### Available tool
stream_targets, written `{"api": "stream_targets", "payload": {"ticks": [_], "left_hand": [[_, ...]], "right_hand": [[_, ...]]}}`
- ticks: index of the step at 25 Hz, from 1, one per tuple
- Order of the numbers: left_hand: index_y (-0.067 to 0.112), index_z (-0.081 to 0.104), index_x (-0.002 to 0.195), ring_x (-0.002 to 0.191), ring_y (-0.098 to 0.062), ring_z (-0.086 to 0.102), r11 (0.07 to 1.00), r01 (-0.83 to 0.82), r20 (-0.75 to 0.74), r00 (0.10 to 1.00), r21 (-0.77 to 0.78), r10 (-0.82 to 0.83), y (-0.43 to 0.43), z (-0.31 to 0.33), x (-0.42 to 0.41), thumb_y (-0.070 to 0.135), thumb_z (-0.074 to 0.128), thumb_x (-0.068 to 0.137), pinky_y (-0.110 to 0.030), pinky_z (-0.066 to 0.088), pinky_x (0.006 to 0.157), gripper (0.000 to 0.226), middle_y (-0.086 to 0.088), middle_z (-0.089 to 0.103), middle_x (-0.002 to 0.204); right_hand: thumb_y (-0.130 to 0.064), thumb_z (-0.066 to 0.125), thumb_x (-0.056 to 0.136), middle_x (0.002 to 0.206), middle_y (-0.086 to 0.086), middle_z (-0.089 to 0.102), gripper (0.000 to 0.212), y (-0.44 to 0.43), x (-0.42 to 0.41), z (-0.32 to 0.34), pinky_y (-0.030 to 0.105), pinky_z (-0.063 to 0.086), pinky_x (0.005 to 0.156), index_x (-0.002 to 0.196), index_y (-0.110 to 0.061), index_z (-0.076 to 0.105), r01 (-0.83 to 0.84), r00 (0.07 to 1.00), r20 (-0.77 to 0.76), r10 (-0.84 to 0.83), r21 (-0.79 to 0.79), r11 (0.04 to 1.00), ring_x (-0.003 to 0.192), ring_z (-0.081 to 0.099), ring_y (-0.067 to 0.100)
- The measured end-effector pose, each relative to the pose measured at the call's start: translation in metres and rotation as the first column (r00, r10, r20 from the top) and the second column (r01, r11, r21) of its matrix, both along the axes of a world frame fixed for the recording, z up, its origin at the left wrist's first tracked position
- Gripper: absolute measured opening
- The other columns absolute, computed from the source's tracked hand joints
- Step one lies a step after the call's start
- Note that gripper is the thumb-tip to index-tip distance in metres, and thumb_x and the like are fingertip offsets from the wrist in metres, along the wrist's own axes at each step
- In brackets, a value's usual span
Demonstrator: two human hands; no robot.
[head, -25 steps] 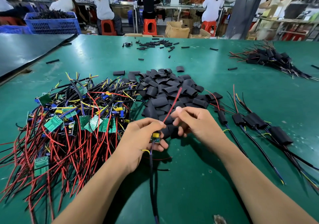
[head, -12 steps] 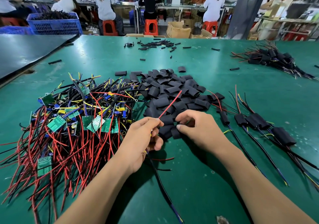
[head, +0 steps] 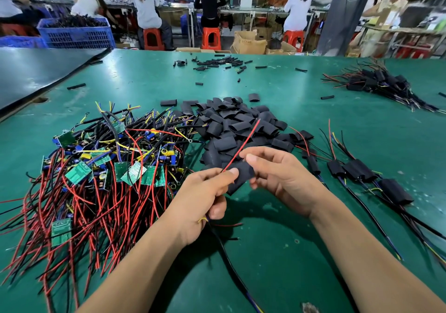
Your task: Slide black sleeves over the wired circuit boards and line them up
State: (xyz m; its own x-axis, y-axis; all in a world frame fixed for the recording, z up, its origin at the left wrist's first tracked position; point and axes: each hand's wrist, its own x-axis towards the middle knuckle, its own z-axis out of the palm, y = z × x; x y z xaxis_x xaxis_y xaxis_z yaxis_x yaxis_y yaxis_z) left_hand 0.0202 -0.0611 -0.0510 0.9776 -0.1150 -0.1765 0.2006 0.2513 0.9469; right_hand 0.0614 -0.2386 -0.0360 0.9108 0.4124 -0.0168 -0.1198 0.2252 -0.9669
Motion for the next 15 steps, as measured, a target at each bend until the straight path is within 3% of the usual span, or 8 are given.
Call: {"api": "stream_targets", "payload": {"ticks": [3, 6, 10, 15], "left_hand": [[0.016, 0.050, 0.070, 0.031, -0.007, 0.022, 0.987, 0.029, -0.064, 0.997, -0.156, -0.039, 0.005, 0.005, 0.001, 0.024, 0.063, 0.091, -0.016, 0.017, 0.038, 0.026, 0.004, 0.031, 0.060], [0.014, 0.056, 0.081, 0.030, -0.005, 0.023, 0.987, 0.046, -0.061, 0.997, -0.151, -0.056, 0.005, 0.007, -0.002, 0.034, 0.062, 0.092, -0.014, 0.019, 0.037, 0.023, 0.005, 0.033, 0.060], [0.016, 0.059, 0.088, 0.036, -0.014, 0.044, 0.999, -0.013, -0.036, 0.999, -0.049, 0.011, 0.000, 0.005, -0.003, 0.046, 0.059, 0.092, -0.017, 0.030, 0.037, 0.030, 0.003, 0.037, 0.056], [0.014, 0.060, 0.076, 0.052, -0.022, 0.061, 0.999, 0.038, -0.017, 0.999, -0.016, -0.038, 0.003, 0.002, -0.003, 0.032, 0.060, 0.097, -0.024, 0.043, 0.040, 0.027, -0.002, 0.045, 0.060]], "right_hand": [[-0.020, 0.078, 0.083, 0.097, 0.014, 0.068, 0.029, -0.001, -0.003, -0.001, 0.027, 0.053, 0.071, 0.111, -0.018, 0.074, -0.109, 0.984, 0.134, 0.119, -0.080, 0.991, 0.082, 0.063, 0.019], [-0.022, 0.076, 0.086, 0.095, 0.010, 0.071, 0.027, 0.008, -0.003, -0.004, 0.025, 0.052, 0.071, 0.112, -0.016, 0.074, -0.016, 0.979, 0.201, 0.033, -0.087, 0.996, 0.081, 0.063, 0.017], [-0.033, 0.074, 0.077, 0.094, 0.004, 0.074, 0.033, 0.008, 0.002, -0.001, 0.021, 0.051, 0.060, 0.104, -0.014, 0.075, 0.200, 0.976, 0.071, -0.205, 0.070, 0.977, 0.069, 0.062, 0.012], [-0.035, 0.071, 0.076, 0.075, -0.001, 0.067, 0.031, -0.004, 0.010, 0.003, 0.020, 0.054, 0.057, 0.101, -0.016, 0.076, 0.383, 0.923, -0.121, -0.365, 0.229, 0.895, 0.062, 0.062, 0.008]]}}
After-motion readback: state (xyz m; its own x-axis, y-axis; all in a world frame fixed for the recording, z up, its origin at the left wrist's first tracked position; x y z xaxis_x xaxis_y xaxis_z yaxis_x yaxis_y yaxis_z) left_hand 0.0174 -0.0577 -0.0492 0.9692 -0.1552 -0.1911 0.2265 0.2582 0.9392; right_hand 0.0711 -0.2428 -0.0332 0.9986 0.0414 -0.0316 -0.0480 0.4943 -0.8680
